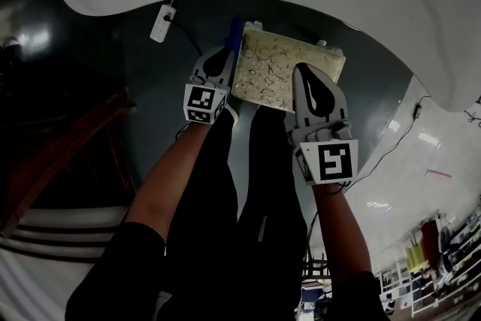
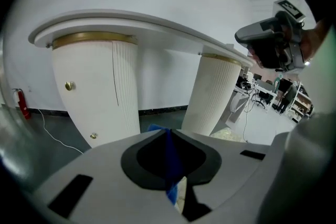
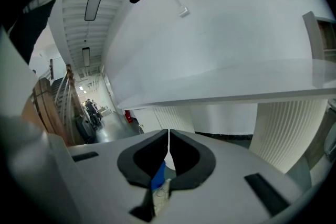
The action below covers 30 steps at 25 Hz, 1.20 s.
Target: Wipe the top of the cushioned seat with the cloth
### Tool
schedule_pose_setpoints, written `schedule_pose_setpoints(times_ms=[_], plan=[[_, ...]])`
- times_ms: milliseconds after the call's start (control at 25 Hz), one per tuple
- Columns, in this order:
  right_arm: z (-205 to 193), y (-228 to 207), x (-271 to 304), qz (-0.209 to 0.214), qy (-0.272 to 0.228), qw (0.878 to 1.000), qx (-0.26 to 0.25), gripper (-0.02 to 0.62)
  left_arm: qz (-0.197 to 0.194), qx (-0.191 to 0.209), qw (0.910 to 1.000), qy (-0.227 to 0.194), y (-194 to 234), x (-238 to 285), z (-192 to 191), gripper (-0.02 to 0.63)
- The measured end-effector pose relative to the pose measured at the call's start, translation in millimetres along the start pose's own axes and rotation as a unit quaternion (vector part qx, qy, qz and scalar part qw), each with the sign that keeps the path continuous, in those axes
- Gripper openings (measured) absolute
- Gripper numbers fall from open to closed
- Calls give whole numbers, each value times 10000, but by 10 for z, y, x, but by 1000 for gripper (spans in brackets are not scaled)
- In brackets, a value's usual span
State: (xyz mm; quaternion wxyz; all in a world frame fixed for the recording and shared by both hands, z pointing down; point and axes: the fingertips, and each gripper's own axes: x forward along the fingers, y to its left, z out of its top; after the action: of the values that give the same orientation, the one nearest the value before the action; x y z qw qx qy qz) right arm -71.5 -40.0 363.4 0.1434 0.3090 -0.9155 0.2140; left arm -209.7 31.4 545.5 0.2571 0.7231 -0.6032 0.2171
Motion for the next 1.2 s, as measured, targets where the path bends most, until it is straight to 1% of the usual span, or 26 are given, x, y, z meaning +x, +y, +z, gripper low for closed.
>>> schedule_pose_setpoints(times_ms=[80,200,320,400,480,600,680,760,920,1040,1200], plan=[[-37,-101,7,23,-36,10000,61,37,-44,31,10000,79,11,120,-102,35],[-63,-255,-2,80,-62,9999,1,37,-98,-48,9997,212,3,304,-223,35],[-145,-439,-5,-45,38,10000,-50,37,-211,-30,9992,348,-46,478,-335,35],[-176,-518,-8,-130,81,9999,-25,37,-300,-91,9986,428,-84,570,-397,35],[-177,-539,-13,-113,40,9999,-18,37,-319,-203,9980,501,-108,642,-452,35],[-181,-538,-8,-63,-119,9999,-26,37,-371,-193,9975,576,-162,740,-531,35],[-219,-554,-19,-203,-135,9997,-90,37,-386,-310,9970,601,-194,797,-594,35],[-305,-560,-38,-320,-3,9993,-174,37,-383,-476,9963,600,-234,846,-650,35],[-417,-551,-44,-315,124,9994,-95,37,-440,-400,9958,693,-400,919,-792,35],[-471,-586,-70,-316,160,9994,-60,37,-478,-466,9948,765,-490,951,-904,35],[-463,-647,-88,-357,128,9993,5,37,-507,-345,9946,840,-522,999,-932,35]])
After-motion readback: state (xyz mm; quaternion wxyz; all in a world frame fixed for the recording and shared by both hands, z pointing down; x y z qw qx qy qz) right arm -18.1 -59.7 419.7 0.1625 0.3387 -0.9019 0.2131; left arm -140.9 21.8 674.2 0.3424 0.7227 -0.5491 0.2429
